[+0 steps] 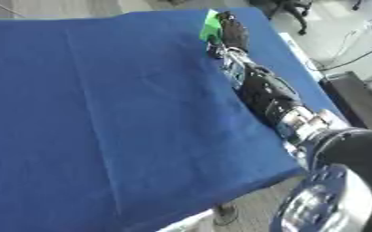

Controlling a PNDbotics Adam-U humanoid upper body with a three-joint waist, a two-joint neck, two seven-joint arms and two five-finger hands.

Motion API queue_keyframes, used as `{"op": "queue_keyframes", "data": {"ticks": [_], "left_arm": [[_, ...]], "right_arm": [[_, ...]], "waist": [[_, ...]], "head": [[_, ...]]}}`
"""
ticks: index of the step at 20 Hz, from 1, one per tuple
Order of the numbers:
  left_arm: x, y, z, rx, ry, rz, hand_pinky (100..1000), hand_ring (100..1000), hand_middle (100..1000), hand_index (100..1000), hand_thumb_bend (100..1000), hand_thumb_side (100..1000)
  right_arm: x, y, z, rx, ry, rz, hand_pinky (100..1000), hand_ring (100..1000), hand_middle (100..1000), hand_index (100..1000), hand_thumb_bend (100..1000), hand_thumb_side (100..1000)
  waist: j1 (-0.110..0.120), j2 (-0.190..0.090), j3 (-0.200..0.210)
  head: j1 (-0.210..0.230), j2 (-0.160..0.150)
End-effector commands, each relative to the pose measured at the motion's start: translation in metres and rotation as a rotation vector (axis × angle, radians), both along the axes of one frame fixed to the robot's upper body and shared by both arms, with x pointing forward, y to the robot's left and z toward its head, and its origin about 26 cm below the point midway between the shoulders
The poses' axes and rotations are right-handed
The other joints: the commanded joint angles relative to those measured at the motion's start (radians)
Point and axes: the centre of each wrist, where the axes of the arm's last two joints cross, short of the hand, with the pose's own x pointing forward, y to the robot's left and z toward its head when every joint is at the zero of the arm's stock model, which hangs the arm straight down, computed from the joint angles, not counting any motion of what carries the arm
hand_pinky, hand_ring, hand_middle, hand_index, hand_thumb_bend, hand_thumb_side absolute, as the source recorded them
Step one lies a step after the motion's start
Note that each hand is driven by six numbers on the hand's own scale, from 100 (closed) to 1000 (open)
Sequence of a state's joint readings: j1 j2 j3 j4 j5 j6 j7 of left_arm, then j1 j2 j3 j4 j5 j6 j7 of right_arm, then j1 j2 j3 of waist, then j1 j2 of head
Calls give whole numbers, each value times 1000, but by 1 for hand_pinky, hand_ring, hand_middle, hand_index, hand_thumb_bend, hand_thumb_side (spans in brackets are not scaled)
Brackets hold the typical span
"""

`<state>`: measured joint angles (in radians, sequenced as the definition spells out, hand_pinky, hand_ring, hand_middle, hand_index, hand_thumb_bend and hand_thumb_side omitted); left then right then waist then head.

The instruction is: Pick up the objects with one hand, pass them to the other hand, and then place them into the box on the other side of the table.

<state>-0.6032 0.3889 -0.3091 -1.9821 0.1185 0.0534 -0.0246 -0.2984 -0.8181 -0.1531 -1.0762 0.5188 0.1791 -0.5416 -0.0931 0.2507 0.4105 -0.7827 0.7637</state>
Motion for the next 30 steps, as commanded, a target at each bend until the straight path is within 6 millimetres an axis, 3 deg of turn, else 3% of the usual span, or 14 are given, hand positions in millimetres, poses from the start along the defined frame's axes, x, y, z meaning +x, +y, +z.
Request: {"op": "queue_keyframes", "data": {"ticks": [1, 6, 11, 13, 19, 22, 24, 27, 30], "left_arm": [[-3, 5, 1, 14, 1, 23, 863, 598, 551, 830, 250, 888], [-5, 11, -20, 11, 101, 75, 865, 596, 549, 828, 247, 915], [0, 11, -46, 4, 226, 107, 867, 596, 549, 826, 257, 936], [3, 7, -56, -3, 273, 99, 869, 598, 554, 827, 281, 939], [12, -9, -76, 17, 360, 26, 874, 604, 562, 831, 317, 940], [15, -20, -83, 29, 389, -23, 875, 608, 566, 834, 328, 934], [16, -27, -86, 38, 398, -53, 877, 612, 571, 838, 339, 929], [16, -35, -89, 50, 404, -89, 878, 616, 575, 840, 348, 926], [16, -39, -90, 60, 402, -111, 879, 621, 580, 841, 361, 922]], "right_arm": [[6, 18, 37, -94, -97, 93, 324, 350, 173, 157, 100, 100], [12, 111, 70, -95, -265, 458, 333, 351, 174, 157, 100, 100], [-14, 208, 87, -96, -321, 872, 343, 356, 180, 158, 100, 100], [-21, 234, 88, -67, -339, 1002, 346, 353, 183, 159, 100, 100], [-20, 284, 82, 34, -396, 1353, 353, 352, 188, 160, 100, 100], [-21, 303, 79, 86, -401, 1478, 350, 349, 186, 159, 100, 100], [-21, 314, 77, 121, -395, 1537, 348, 347, 185, 159, 100, 100], [-23, 327, 75, 177, -379, 1610, 346, 345, 183, 158, 100, 100], [-23, 334, 74, 207, -368, 1637, 341, 341, 180, 158, 100, 155]], "waist": [[11, -35, -26], [34, -80, -142], [44, -138, -235], [45, -157, -250], [48, -187, -254], [48, -193, -253], [48, -195, -253], [48, -194, -250], [49, -191, -248]], "head": [[36, 6], [146, 6], [232, 6], [244, 6], [267, 6], [301, 6], [345, 6], [445, 6], [511, 6]]}}
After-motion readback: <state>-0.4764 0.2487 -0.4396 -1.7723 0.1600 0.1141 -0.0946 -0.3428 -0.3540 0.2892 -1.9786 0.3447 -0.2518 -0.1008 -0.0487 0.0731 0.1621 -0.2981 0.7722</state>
